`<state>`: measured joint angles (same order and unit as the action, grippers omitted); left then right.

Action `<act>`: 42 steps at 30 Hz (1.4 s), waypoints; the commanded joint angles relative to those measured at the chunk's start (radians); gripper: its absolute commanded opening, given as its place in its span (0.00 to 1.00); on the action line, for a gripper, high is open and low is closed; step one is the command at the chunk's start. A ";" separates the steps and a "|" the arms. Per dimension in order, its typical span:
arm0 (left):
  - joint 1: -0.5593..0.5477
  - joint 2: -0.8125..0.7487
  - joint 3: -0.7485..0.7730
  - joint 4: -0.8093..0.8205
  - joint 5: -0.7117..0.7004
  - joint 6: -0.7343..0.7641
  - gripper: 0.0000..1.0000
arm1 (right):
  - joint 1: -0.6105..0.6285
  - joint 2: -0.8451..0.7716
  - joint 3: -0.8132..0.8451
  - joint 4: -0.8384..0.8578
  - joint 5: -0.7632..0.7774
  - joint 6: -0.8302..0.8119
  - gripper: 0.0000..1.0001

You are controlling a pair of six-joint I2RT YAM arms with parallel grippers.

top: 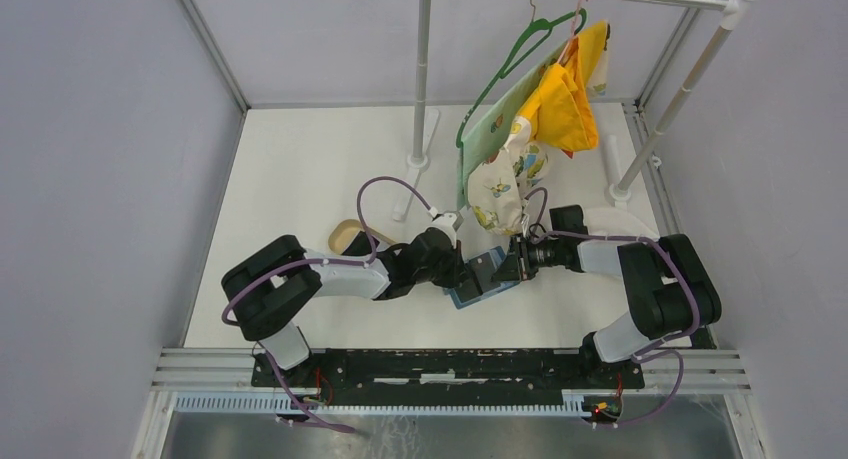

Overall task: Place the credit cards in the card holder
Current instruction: Insert the credit card into the card holder.

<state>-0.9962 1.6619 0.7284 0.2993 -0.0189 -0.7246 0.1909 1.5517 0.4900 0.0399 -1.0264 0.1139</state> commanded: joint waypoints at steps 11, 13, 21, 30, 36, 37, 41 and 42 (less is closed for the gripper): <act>0.000 0.068 0.085 -0.051 0.014 0.054 0.02 | -0.002 0.004 0.042 0.003 -0.024 -0.035 0.22; -0.001 0.084 0.098 -0.049 0.047 0.054 0.02 | -0.002 0.004 0.042 0.003 -0.027 -0.035 0.22; -0.004 0.119 0.115 -0.023 0.079 0.047 0.02 | -0.002 0.009 0.041 0.006 -0.043 -0.034 0.27; -0.004 0.097 0.104 -0.002 0.090 0.045 0.02 | -0.002 -0.020 0.047 0.000 -0.074 -0.063 0.31; -0.001 0.045 0.068 -0.008 0.079 0.050 0.06 | -0.002 -0.027 0.047 0.002 -0.086 -0.071 0.33; -0.002 0.036 0.063 -0.011 0.077 0.051 0.07 | 0.000 -0.026 0.048 0.002 -0.089 -0.071 0.33; -0.002 0.010 0.052 -0.020 0.075 0.058 0.10 | 0.000 -0.022 0.046 0.012 -0.108 -0.061 0.34; -0.002 0.008 0.050 -0.021 0.075 0.059 0.11 | 0.001 -0.021 0.045 0.016 -0.113 -0.057 0.35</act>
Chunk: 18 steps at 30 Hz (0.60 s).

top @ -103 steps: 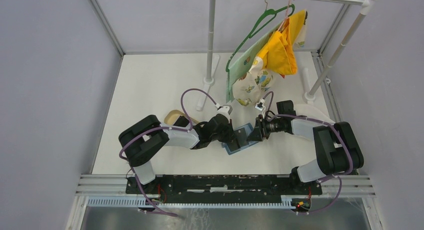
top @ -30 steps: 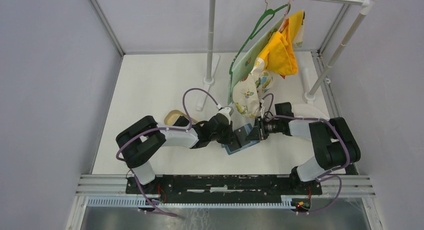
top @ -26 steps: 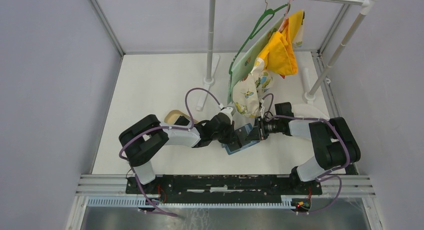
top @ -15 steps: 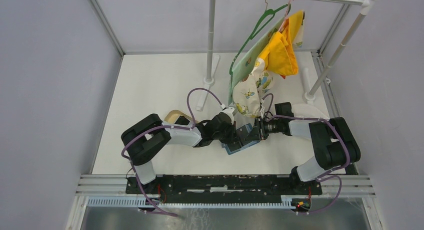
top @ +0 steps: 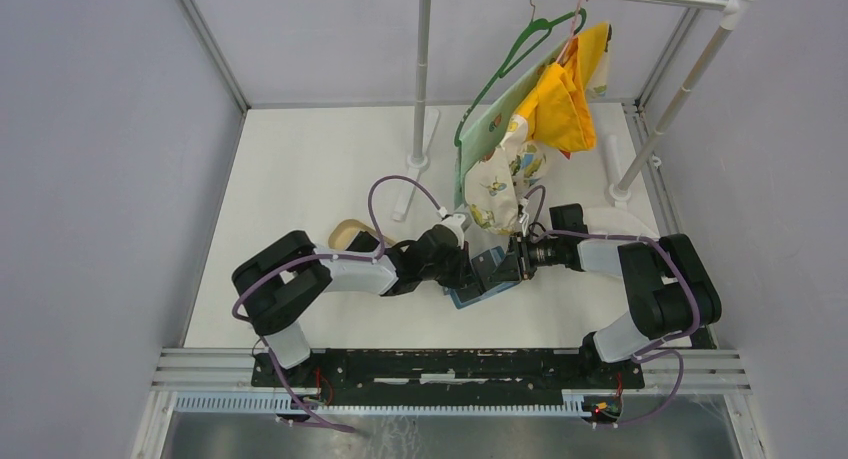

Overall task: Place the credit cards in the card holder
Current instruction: Insert the credit card into the card holder.

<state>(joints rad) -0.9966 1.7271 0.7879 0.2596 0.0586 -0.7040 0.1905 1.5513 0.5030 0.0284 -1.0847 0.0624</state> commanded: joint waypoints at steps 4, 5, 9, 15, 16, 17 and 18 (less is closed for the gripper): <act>-0.002 -0.063 -0.015 0.013 -0.005 0.041 0.11 | 0.002 -0.020 0.029 0.038 -0.070 0.002 0.36; -0.002 -0.065 -0.017 0.009 -0.010 0.042 0.11 | 0.002 -0.021 0.029 0.039 -0.074 0.002 0.36; 0.002 -0.094 -0.031 -0.031 -0.055 0.044 0.10 | 0.018 -0.029 0.032 0.044 -0.089 -0.005 0.39; 0.002 -0.175 -0.040 -0.149 -0.181 0.059 0.10 | 0.097 -0.031 0.053 0.026 -0.087 -0.039 0.44; 0.003 -0.193 -0.043 -0.161 -0.196 0.060 0.10 | 0.111 -0.031 0.059 0.020 -0.089 -0.048 0.45; 0.002 -0.210 -0.049 -0.173 -0.211 0.061 0.10 | 0.122 -0.031 0.062 0.016 -0.091 -0.054 0.45; 0.002 -0.227 -0.055 -0.184 -0.223 0.061 0.10 | 0.132 -0.031 0.066 0.015 -0.095 -0.054 0.46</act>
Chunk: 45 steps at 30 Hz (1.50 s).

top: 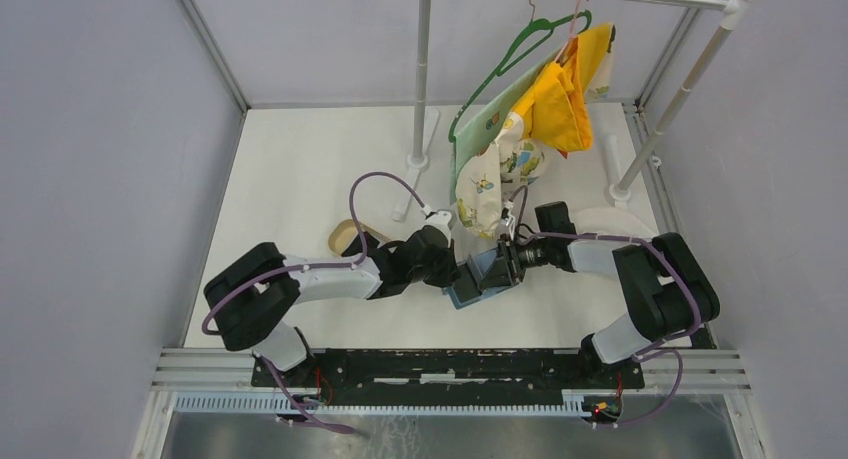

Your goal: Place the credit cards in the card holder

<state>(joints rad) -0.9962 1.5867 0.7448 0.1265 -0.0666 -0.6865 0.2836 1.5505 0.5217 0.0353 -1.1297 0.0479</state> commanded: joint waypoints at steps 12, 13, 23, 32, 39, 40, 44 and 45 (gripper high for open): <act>0.003 -0.209 -0.047 -0.121 -0.177 0.048 0.10 | 0.119 -0.015 0.060 0.005 -0.021 -0.080 0.49; 0.002 -0.216 -0.048 -0.121 -0.178 0.048 0.10 | 0.125 -0.015 0.061 0.006 -0.025 -0.084 0.50; 0.003 -0.310 -0.076 -0.115 -0.199 0.056 0.09 | 0.184 0.004 0.110 -0.107 -0.041 -0.203 0.59; 0.003 -0.436 -0.110 -0.227 -0.399 0.103 0.09 | 0.183 -0.150 0.218 -0.437 0.107 -0.644 0.59; 0.025 -0.432 -0.084 -0.411 -0.678 0.094 0.45 | 0.183 -0.334 0.197 -0.519 0.276 -0.840 0.59; 0.050 -0.417 -0.074 -0.435 -0.688 0.098 0.54 | 0.183 -0.354 0.191 -0.516 0.289 -0.849 0.59; 0.207 -0.374 -0.063 -0.422 -0.532 0.183 0.67 | 0.183 -0.424 0.196 -0.515 0.304 -0.889 0.59; 0.248 -0.368 -0.068 -0.401 -0.469 0.202 0.68 | 0.183 -0.433 0.200 -0.514 0.299 -0.900 0.59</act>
<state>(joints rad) -0.8726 1.1927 0.6441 -0.2760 -0.6144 -0.5831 0.4664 1.1633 0.7101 -0.4686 -0.8654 -0.7631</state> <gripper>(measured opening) 0.661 0.592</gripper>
